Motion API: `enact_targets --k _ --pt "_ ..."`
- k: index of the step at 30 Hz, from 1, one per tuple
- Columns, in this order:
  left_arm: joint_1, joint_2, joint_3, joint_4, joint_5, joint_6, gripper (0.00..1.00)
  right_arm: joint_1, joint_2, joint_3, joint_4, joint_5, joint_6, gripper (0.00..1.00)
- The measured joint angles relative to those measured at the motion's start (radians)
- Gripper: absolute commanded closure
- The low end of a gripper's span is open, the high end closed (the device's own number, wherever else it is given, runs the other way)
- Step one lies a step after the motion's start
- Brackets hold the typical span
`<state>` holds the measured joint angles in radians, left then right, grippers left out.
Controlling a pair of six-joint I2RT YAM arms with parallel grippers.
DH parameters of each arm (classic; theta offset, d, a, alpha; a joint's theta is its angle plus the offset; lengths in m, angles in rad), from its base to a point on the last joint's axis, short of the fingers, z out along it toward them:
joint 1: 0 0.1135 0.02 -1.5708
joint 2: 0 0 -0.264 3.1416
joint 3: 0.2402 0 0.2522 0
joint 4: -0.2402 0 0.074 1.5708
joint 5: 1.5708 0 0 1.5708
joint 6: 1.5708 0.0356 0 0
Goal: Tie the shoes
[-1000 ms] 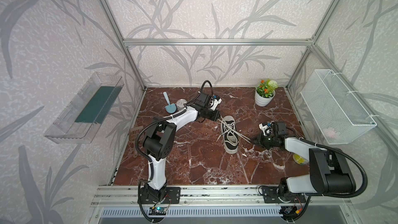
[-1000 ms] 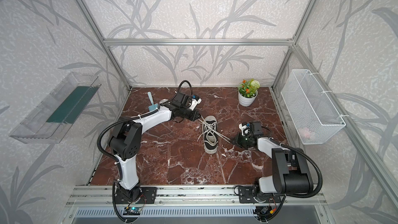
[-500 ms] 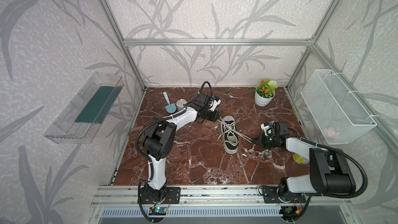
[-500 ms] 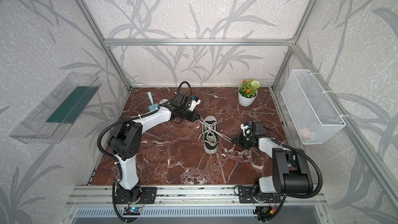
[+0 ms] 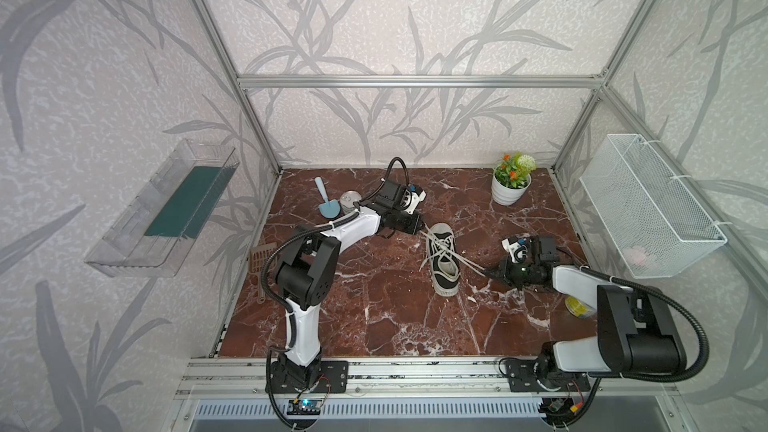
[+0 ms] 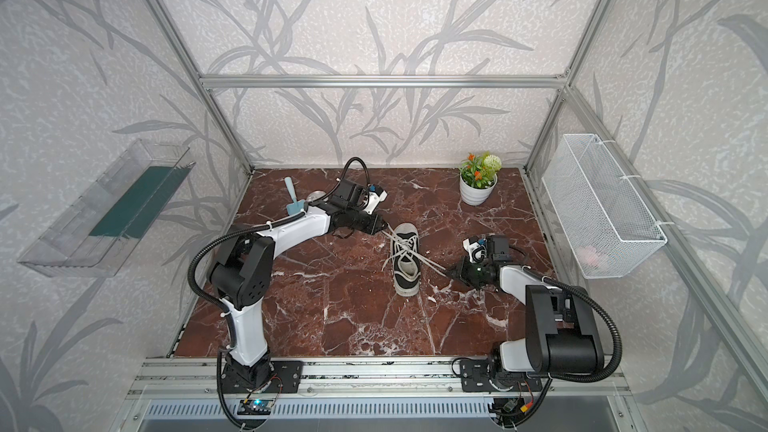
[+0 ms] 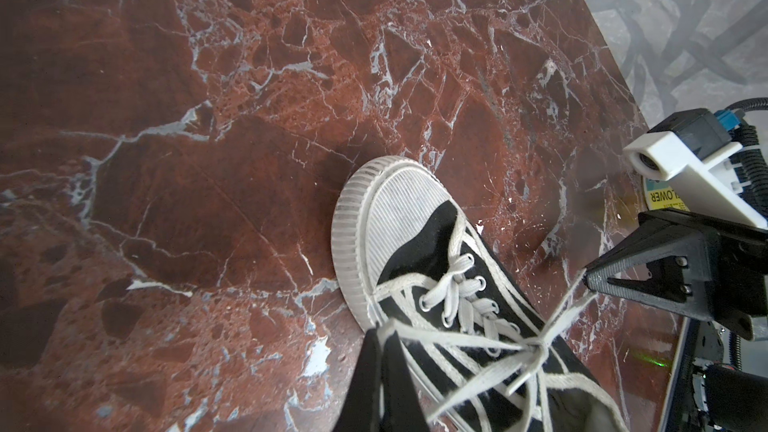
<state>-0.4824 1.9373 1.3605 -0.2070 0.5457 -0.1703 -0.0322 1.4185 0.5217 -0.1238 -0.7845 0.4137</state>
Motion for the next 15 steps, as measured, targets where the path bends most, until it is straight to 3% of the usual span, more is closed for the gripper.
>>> enact_targets --k 3,7,12,15 --pt "-0.001 -0.037 -0.053 0.037 0.018 -0.036 0.52 0.000 -0.025 0.017 -0.020 -0.017 -0.011 0.53" --pt "-0.001 -0.101 -0.100 0.075 0.023 -0.076 0.35 0.000 -0.090 0.050 -0.075 -0.002 -0.026 0.49" --pt "-0.001 -0.199 -0.146 0.111 0.016 -0.106 0.34 0.000 -0.204 0.069 -0.166 0.064 -0.030 0.49" --pt "-0.005 -0.242 -0.177 0.130 0.013 -0.124 0.40 0.000 -0.297 0.080 -0.232 0.136 -0.043 0.49"
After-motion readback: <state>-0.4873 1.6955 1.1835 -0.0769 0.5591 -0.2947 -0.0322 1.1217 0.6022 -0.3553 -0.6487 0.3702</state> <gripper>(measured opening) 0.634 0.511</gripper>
